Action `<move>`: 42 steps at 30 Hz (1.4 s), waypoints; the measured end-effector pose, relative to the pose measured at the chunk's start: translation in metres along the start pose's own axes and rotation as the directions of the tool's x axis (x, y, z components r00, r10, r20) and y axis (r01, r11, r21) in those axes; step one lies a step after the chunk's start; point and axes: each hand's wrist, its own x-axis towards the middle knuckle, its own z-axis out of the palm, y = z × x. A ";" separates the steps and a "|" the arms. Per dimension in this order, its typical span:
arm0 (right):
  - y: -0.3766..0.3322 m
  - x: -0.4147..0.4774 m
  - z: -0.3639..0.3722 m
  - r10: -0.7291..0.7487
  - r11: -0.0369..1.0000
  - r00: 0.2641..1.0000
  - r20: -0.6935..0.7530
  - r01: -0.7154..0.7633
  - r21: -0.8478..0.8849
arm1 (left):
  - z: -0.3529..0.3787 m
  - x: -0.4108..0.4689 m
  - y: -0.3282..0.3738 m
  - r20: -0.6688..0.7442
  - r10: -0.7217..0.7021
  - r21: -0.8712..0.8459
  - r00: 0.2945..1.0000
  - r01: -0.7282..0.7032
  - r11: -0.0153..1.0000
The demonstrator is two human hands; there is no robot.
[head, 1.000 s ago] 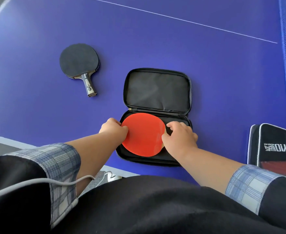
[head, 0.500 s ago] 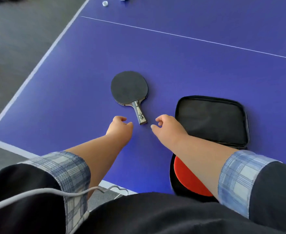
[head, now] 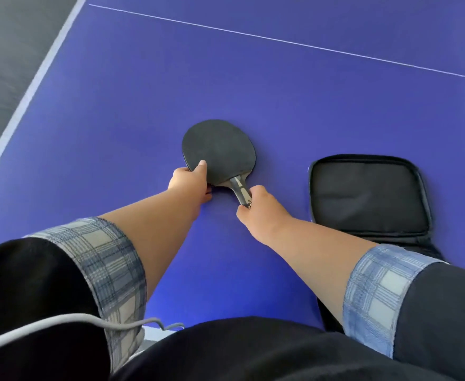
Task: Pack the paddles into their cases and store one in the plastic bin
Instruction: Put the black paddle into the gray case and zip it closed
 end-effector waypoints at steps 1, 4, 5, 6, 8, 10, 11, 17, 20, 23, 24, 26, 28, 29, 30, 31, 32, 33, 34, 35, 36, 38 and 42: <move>0.002 -0.005 -0.003 -0.011 1.000 1.000 0.024 0.011 0.013 | -0.002 0.000 0.005 -0.021 0.006 0.003 1.000 -0.006 1.000; 0.018 -0.027 -0.019 -0.049 0.997 0.995 0.085 0.044 0.068 | -0.009 -0.004 0.023 -0.079 0.045 0.051 0.996 -0.041 0.998; 0.027 -0.034 -0.026 -0.064 0.995 0.992 0.105 0.056 0.083 | -0.009 -0.006 0.027 -0.081 0.066 0.046 0.995 -0.062 0.997; 0.037 -0.042 -0.033 -0.075 0.993 0.990 0.119 0.064 0.099 | -0.010 -0.009 0.029 -0.066 0.094 0.033 0.993 -0.092 0.995; 0.061 -0.058 -0.049 -0.068 0.988 0.992 0.103 0.053 0.148 | -0.007 -0.017 0.026 0.002 0.151 0.049 0.988 -0.151 0.987; 0.085 -0.073 -0.063 -0.023 0.958 0.999 0.049 0.008 0.287 | 0.001 -0.029 0.017 0.082 0.199 0.085 0.977 -0.206 0.975; 0.098 -0.080 -0.070 0.005 0.924 1.000 0.021 -0.013 0.383 | 0.007 -0.035 0.012 0.110 0.216 0.104 0.970 -0.227 0.968; 0.170 -0.116 -0.129 0.152 0.829 0.973 -0.176 -0.028 0.559 | 0.060 -0.089 -0.026 0.269 0.222 0.180 0.937 -0.275 0.944; 0.210 -0.130 -0.162 0.145 0.928 0.950 -0.276 -0.034 0.372 | 0.092 -0.119 -0.055 0.289 0.183 0.209 0.940 -0.248 0.946; 0.253 -0.135 -0.179 0.137 0.961 0.941 -0.309 -0.051 0.272 | 0.122 -0.147 -0.088 0.265 0.139 0.225 0.954 -0.202 0.953; 0.264 -0.136 -0.181 0.134 0.964 0.940 -0.313 -0.050 0.261 | 0.132 -0.155 -0.099 0.250 0.134 0.238 0.959 -0.195 0.951; 0.283 -0.135 -0.184 0.111 0.974 0.947 -0.301 -0.044 0.222 | 0.149 -0.170 -0.121 0.207 0.152 0.287 0.966 -0.208 0.935; 0.296 -0.132 -0.186 0.079 0.984 0.957 -0.279 -0.031 0.174 | 0.163 -0.181 -0.139 0.168 0.165 0.329 0.972 -0.214 0.920; 0.300 -0.130 -0.187 0.061 0.988 0.962 -0.268 -0.020 0.151 | 0.169 -0.185 -0.146 0.143 0.163 0.338 0.976 -0.203 0.919; 0.303 -0.128 -0.188 0.042 0.992 0.965 -0.257 -0.010 0.126 | 0.173 -0.189 -0.153 0.118 0.157 0.346 0.981 -0.189 0.919; 0.307 -0.126 -0.188 0.026 0.995 0.969 -0.245 -0.001 0.101 | 0.177 -0.191 -0.160 0.092 0.149 0.354 0.985 -0.172 0.919; 0.310 -0.125 -0.189 0.009 0.997 0.973 -0.231 0.009 0.076 | 0.179 -0.195 -0.165 0.069 0.140 0.359 0.988 -0.156 0.920; 0.314 -0.123 -0.188 -0.003 0.998 0.977 -0.211 0.016 0.059 | 0.181 -0.197 -0.169 0.045 0.133 0.359 0.990 -0.140 0.923; 0.316 -0.123 -0.188 -0.015 0.999 0.982 -0.190 0.024 0.047 | 0.183 -0.200 -0.172 0.019 0.123 0.365 0.992 -0.121 0.923; 0.320 -0.122 -0.187 -0.024 0.999 0.985 -0.170 0.031 0.039 | 0.185 -0.203 -0.174 -0.009 0.112 0.381 0.994 -0.100 0.919; 0.322 -0.121 -0.186 -0.035 0.999 0.987 -0.157 0.040 0.029 | 0.187 -0.207 -0.175 -0.033 0.096 0.408 0.995 -0.074 0.910; 0.327 -0.120 -0.184 -0.057 0.998 0.989 -0.140 0.058 0.003 | 0.190 -0.214 -0.177 -0.060 0.063 0.448 0.996 -0.030 0.893; 0.330 -0.116 -0.186 -0.082 0.997 0.990 -0.116 0.080 -0.017 | 0.194 -0.213 -0.181 -0.093 0.068 0.451 0.993 -0.018 0.892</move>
